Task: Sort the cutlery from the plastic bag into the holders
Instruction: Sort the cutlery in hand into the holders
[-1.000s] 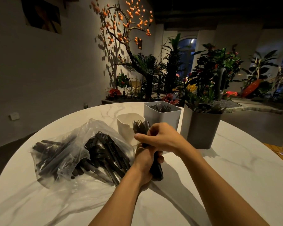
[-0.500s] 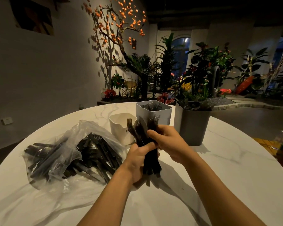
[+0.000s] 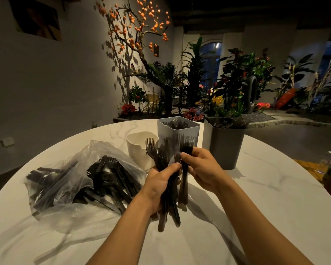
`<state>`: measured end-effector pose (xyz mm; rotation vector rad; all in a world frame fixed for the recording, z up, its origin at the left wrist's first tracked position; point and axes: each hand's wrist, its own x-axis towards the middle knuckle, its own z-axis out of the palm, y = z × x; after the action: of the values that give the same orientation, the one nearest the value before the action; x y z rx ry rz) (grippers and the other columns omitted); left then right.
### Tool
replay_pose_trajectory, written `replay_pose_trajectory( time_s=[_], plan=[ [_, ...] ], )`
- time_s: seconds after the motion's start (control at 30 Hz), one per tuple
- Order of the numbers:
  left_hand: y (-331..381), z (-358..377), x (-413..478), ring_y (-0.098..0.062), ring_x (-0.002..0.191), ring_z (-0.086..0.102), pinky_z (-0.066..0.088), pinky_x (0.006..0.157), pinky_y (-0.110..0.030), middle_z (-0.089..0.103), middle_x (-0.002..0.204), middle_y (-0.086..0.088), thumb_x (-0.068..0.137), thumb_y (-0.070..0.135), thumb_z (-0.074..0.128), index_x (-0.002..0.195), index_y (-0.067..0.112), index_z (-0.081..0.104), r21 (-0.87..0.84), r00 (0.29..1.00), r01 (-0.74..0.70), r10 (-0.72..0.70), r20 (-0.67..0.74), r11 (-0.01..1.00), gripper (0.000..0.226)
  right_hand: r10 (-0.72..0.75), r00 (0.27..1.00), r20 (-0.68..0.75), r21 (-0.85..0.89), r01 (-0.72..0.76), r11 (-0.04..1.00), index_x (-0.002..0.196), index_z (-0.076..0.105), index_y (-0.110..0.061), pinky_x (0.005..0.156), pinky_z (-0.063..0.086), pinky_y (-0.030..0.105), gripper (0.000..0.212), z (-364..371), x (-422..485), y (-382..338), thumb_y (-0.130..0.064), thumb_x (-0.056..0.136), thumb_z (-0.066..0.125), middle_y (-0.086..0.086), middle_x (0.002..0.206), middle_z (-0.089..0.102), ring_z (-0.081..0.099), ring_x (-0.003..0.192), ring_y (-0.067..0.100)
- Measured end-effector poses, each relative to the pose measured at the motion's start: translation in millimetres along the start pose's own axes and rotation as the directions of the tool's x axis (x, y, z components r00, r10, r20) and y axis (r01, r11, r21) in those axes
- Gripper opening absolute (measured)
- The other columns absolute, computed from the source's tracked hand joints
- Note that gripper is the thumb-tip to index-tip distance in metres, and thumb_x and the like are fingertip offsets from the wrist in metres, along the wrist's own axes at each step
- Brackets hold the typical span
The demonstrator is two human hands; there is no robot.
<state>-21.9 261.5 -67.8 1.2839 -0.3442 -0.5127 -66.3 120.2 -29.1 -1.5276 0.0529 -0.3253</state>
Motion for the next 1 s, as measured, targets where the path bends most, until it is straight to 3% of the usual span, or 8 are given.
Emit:
replay_pose_trajectory(
  time_s=[0.17,0.23,0.37,0.6,0.7,0.83,0.93,1.0],
  plan=[
    [-3,4,3,-0.016,0.071,0.062,0.054,0.064,-0.028,0.071,0.082,-0.007,0.097,0.029,0.066,0.103,0.003,0.075,-0.038,0.999,-0.050,0.050,0.005,0.998,0.029,0.003,0.999,-0.047,-0.061,-0.006,0.998,0.105,0.061,0.002,0.080,0.058,0.037,0.022,5,0,0,-0.015,0.106,0.046,0.022,0.090,0.061,0.063,0.078,0.029],
    [-1,3,3,-0.017,0.063,0.059,0.053,0.058,-0.028,0.065,0.072,-0.007,0.097,0.030,0.065,0.093,0.002,0.071,-0.035,0.999,-0.044,0.045,0.028,0.998,0.029,0.011,0.998,-0.064,-0.023,-0.013,1.000,0.108,0.057,-0.001,0.066,0.055,0.033,0.023,7,0,-1,-0.020,0.107,0.044,0.012,0.079,0.060,0.061,0.064,0.022],
    [-2,2,6,-0.012,0.051,0.045,0.039,0.053,-0.023,0.049,0.062,-0.003,0.096,0.022,0.061,0.070,0.016,0.059,-0.090,0.998,-0.045,0.049,0.049,0.995,0.027,-0.033,0.987,-0.157,-0.058,0.025,0.998,0.122,0.058,-0.021,0.060,0.042,0.027,0.023,6,2,3,-0.029,0.109,0.041,0.001,0.069,0.049,0.047,0.061,0.011],
    [-1,-1,9,-0.011,0.048,0.039,0.034,0.052,-0.025,0.042,0.055,0.002,0.096,0.025,0.059,0.058,0.021,0.053,-0.190,0.995,0.034,-0.015,0.099,0.981,0.039,-0.099,0.944,-0.316,-0.119,0.064,0.991,0.095,0.058,-0.009,0.045,0.031,0.022,0.023,3,9,-14,-0.027,0.106,0.048,-0.006,0.054,0.040,0.036,0.051,0.010],
    [2,0,10,-0.010,0.047,0.035,0.028,0.052,-0.026,0.038,0.055,0.003,0.092,0.027,0.062,0.062,0.021,0.050,-0.243,0.994,0.060,-0.037,0.099,0.968,0.033,-0.156,0.926,-0.343,-0.002,0.165,0.986,0.087,0.051,-0.015,0.062,0.038,0.025,0.022,9,17,-35,-0.024,0.106,0.043,-0.004,0.067,0.048,0.044,0.066,0.013],
    [3,-2,12,-0.010,0.045,0.033,0.026,0.050,-0.025,0.036,0.054,0.004,0.078,0.032,0.065,0.064,0.020,0.049,-0.283,0.993,0.047,-0.013,0.119,0.958,0.025,-0.331,0.889,-0.315,-0.236,0.265,0.935,0.095,0.058,-0.022,0.087,0.040,0.028,0.035,10,30,-68,-0.042,0.108,0.034,0.003,0.115,0.058,0.053,0.110,0.014],
    [2,-4,14,-0.009,0.045,0.036,0.031,0.046,-0.022,0.038,0.056,0.004,0.077,0.031,0.067,0.068,0.019,0.053,-0.316,0.993,0.033,0.004,0.116,0.948,0.021,-0.362,0.893,-0.267,-0.280,0.288,0.916,0.099,0.054,-0.026,0.093,0.051,0.041,0.032,4,42,-93,-0.047,0.107,0.031,0.011,0.117,0.064,0.062,0.111,0.023],
    [1,-6,15,-0.008,0.044,0.037,0.032,0.043,-0.020,0.040,0.056,0.003,0.077,0.030,0.069,0.069,0.018,0.055,-0.344,0.992,0.045,-0.002,0.123,0.938,0.020,-0.410,0.862,-0.297,-0.335,0.308,0.890,0.100,0.051,-0.025,0.084,0.057,0.039,0.023,1,52,-100,-0.040,0.108,0.036,0.018,0.115,0.063,0.066,0.100,0.024]
  ],
)
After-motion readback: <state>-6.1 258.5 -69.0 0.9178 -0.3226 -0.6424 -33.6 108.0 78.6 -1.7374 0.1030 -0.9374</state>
